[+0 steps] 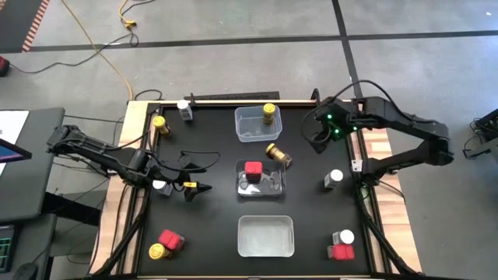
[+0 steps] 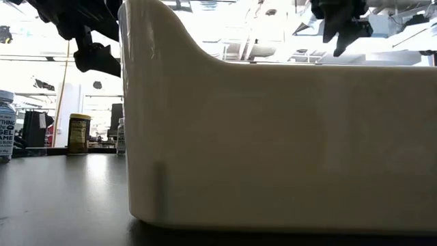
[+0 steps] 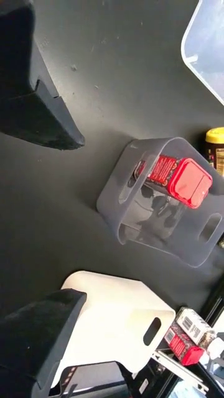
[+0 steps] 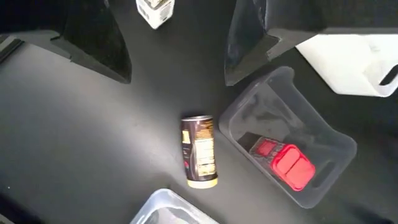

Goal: Sort spices by type
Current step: Put the right yellow seasoning bottle into the transparent bin

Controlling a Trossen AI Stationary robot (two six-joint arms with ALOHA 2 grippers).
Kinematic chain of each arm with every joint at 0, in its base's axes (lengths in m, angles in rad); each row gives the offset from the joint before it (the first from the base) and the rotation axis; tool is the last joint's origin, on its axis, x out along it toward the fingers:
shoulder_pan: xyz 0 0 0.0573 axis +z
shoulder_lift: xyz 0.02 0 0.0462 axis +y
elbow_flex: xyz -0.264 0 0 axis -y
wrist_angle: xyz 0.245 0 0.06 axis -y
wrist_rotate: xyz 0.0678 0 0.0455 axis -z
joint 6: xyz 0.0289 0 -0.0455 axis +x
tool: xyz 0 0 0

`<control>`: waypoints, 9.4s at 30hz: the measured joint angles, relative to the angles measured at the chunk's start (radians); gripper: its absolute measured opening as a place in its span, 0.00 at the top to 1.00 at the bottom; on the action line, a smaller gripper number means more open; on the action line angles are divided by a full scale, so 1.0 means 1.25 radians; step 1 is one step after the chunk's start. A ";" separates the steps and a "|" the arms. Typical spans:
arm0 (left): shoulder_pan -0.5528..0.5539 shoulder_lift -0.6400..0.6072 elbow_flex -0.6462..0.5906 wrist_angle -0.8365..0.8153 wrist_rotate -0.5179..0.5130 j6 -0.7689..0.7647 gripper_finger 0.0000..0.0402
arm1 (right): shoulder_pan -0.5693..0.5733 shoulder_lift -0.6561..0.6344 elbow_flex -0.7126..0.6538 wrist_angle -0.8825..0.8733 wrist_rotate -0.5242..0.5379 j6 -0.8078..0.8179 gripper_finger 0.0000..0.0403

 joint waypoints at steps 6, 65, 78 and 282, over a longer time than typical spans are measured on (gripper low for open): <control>0.000 0.000 0.000 0.000 -0.003 0.000 0.08 | -0.003 0.038 0.000 -0.004 0.000 -0.032 0.30; 0.000 0.000 0.000 -0.005 0.000 0.005 0.08 | -0.015 0.423 -0.236 0.558 -0.013 -0.022 0.10; 0.000 0.000 0.000 -0.013 0.000 0.008 0.08 | -0.028 0.461 -0.236 0.561 -0.061 -0.026 0.30; 0.294 0.577 0.581 0.449 0.383 0.433 0.44 | 0.066 -0.217 -0.583 1.185 -0.254 -0.086 0.08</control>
